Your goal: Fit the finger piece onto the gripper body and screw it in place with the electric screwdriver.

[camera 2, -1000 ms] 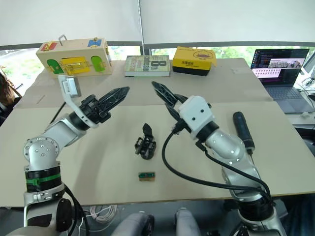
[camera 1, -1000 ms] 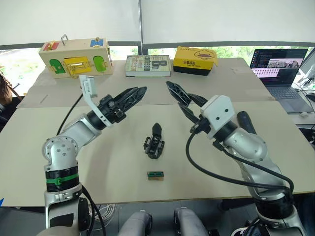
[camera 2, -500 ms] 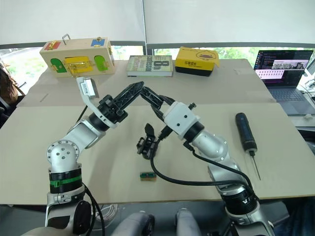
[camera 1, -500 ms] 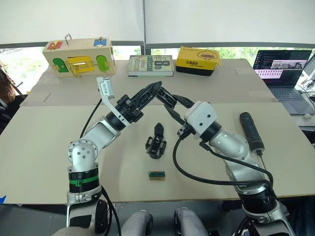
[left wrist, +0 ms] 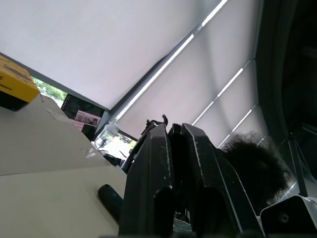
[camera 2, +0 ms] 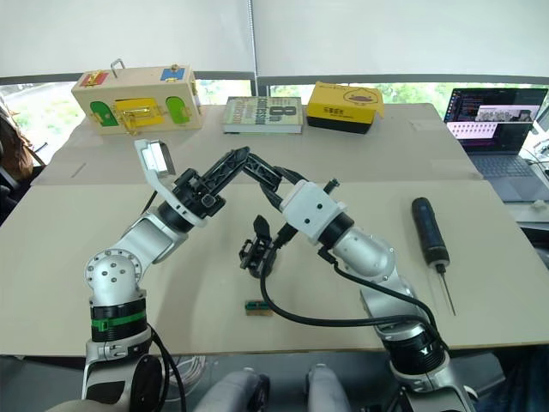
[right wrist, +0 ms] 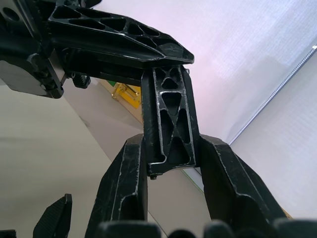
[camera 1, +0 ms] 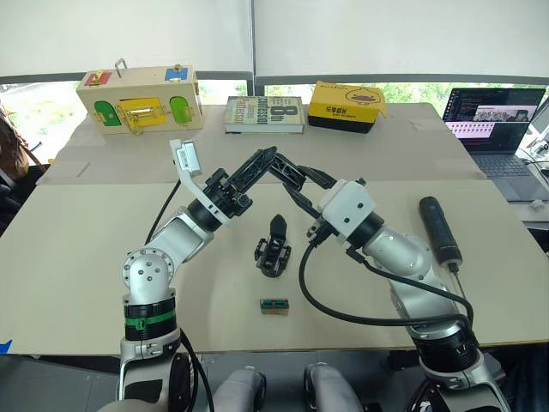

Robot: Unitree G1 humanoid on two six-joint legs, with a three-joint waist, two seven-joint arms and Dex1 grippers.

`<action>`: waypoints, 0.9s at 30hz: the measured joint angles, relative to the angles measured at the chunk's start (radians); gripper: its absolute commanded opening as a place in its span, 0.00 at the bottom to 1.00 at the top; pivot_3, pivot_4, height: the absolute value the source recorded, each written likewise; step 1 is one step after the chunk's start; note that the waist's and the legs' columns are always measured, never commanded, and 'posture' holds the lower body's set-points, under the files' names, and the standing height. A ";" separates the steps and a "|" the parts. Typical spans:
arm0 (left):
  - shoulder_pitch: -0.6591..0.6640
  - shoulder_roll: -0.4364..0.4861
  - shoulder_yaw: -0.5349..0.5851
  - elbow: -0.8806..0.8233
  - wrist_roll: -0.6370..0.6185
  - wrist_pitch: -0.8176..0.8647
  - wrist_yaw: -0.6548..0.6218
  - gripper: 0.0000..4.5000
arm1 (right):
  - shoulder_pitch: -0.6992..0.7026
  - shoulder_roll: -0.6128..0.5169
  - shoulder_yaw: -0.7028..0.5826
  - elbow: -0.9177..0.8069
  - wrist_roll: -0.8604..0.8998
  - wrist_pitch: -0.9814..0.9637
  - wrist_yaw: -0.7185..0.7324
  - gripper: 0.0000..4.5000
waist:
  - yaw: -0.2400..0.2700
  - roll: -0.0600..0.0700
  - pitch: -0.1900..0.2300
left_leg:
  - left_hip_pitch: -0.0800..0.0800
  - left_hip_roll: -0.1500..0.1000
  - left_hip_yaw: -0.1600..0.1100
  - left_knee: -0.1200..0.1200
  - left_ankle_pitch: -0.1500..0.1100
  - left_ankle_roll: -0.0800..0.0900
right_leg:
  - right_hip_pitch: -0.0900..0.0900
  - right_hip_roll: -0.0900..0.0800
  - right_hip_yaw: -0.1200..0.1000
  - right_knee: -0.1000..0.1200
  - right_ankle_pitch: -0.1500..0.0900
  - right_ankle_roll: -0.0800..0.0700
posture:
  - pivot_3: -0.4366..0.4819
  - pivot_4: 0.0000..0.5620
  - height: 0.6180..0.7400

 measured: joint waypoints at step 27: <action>-0.188 0.549 -0.242 0.178 0.131 0.245 -0.718 0.00 | -0.223 -0.368 -0.341 -0.089 1.206 1.010 0.288 0.99 | -0.001 -0.001 0.001 | -0.003 0.002 0.000 -0.001 -0.003 0.007 | -0.001 -0.008 0.001 -0.003 -0.001 -0.002 | 0.48 0.27 1.00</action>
